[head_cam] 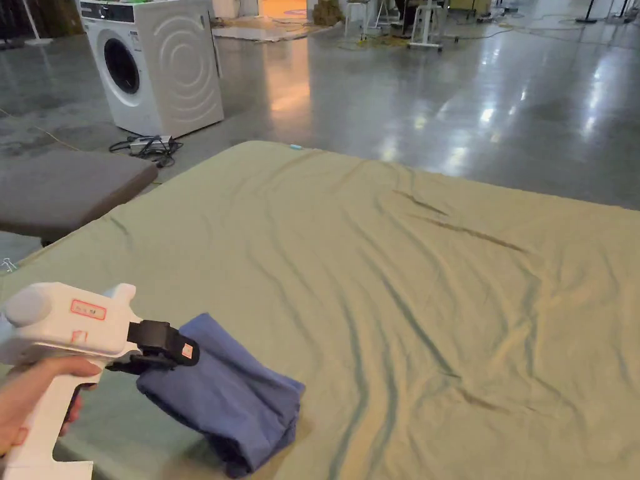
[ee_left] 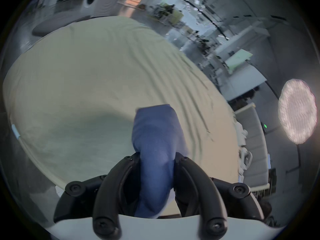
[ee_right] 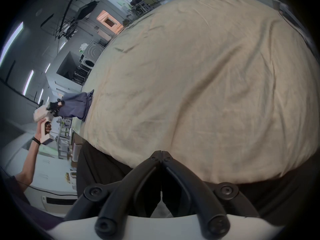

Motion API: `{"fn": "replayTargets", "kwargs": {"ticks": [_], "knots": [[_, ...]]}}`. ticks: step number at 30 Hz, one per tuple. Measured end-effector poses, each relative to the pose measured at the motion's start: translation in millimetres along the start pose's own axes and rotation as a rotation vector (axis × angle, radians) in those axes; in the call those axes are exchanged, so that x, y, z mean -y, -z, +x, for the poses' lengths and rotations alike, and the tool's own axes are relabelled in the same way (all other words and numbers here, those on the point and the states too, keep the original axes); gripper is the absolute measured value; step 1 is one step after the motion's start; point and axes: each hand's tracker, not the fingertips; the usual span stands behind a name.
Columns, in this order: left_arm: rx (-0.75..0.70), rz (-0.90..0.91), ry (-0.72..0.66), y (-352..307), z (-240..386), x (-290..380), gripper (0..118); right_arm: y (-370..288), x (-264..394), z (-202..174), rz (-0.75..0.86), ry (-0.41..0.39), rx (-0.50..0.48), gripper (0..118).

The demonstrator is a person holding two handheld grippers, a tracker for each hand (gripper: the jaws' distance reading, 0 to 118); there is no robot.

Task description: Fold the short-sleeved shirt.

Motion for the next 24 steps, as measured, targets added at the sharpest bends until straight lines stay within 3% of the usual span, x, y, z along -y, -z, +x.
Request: {"fn": "replayTargets", "kwargs": {"ticks": [3, 5, 6, 8, 10, 13, 16, 20, 24], "knots": [[-0.084, -0.009, -0.051, 19, -23, 6, 39, 2, 2, 9, 0.012, 0.102, -0.059, 0], [-0.144, -0.072, -0.079, 33, -33, 11, 72, 3, -1, 12, 0.012, 0.1, -0.039, 0], [-0.219, -0.129, -0.062, 33, -35, 11, 82, 0, -3, 12, 0.021, 0.106, -0.026, 0], [-0.355, -0.213, 0.011, 23, -31, 8, 87, -6, -6, 17, 0.065, 0.094, -0.03, 0], [-0.425, -0.166, 0.128, -1, -13, 3, 87, -12, -10, 23, 0.093, 0.084, -0.026, 0], [-0.359, -0.06, 0.2, -45, 19, 4, 87, -29, -16, 30, 0.158, 0.061, 0.01, 0], [-0.14, 0.019, 0.274, -79, 79, 18, 87, -57, -24, 25, 0.255, 0.002, 0.043, 0], [-0.014, 0.24, 0.546, -124, 183, 46, 87, -109, -39, -4, 0.42, -0.148, 0.092, 0], [0.109, 0.446, 0.757, -136, 271, 99, 87, -156, -49, -34, 0.64, -0.23, 0.083, 0]]}}
